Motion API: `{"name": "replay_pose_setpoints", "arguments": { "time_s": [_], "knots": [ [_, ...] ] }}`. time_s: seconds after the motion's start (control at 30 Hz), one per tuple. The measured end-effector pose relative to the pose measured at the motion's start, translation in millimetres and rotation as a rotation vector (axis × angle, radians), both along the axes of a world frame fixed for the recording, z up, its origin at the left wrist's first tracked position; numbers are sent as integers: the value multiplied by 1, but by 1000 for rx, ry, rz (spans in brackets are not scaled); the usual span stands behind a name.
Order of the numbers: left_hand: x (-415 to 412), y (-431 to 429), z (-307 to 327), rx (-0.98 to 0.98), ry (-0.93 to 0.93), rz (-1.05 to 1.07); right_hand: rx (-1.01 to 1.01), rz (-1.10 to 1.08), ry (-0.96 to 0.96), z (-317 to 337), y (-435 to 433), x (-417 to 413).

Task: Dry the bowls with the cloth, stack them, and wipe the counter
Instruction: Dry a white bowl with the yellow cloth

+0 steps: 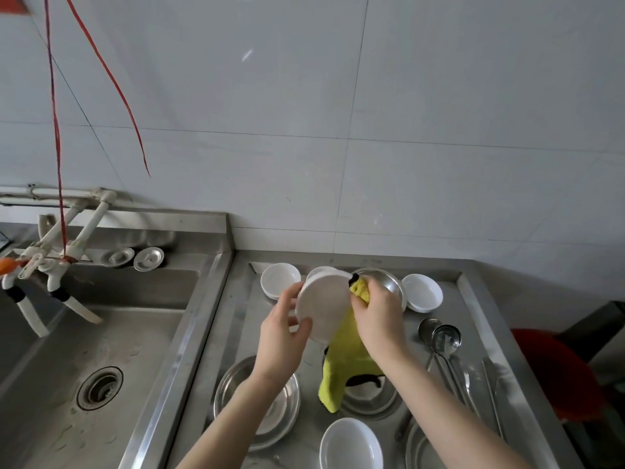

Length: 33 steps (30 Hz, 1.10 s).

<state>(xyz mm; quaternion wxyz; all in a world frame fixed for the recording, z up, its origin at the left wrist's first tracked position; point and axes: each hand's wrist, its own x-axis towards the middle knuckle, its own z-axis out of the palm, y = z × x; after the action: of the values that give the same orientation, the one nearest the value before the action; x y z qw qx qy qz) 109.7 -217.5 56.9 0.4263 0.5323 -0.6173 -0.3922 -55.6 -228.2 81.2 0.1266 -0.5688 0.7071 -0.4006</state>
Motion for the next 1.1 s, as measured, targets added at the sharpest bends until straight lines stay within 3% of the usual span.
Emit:
{"name": "replay_pose_setpoints", "arguments": {
  "time_s": [0.07, 0.2, 0.27, 0.37, 0.43, 0.5, 0.67, 0.8, 0.93, 1.1],
  "knots": [
    [2, -4, -1, -48, -156, -15, 18, 50, 106, -1, 6, 2],
    [5, -17, 7, -334, -576, -169, 25, 177, 399, -5, 14, 7],
    [7, -20, 8, -314, -532, -167, 21, 166, 382, -8, 14, 8],
    [8, -13, 8, -148, -162, -62, -25, 24, 99, -7, 12, 5],
    [6, -6, 6, -122, -66, 1, -18, -29, -29, -5, 10, 1],
    [5, -4, 1, -146, -119, 13, 16, 7, 64, -4, 11, -2],
    [3, -14, 9, -458, -562, -144, 50, 194, 429, -12, 15, 4],
    [10, -14, 11, -208, -290, -91, 3, 115, 218, -15, 15, 3],
    [14, -7, 5, -45, -152, -65, -42, 30, 52, -11, 12, -4],
    [12, -13, 8, -338, -452, -145, 24, 153, 246, -10, 17, -1]
  ]
}}
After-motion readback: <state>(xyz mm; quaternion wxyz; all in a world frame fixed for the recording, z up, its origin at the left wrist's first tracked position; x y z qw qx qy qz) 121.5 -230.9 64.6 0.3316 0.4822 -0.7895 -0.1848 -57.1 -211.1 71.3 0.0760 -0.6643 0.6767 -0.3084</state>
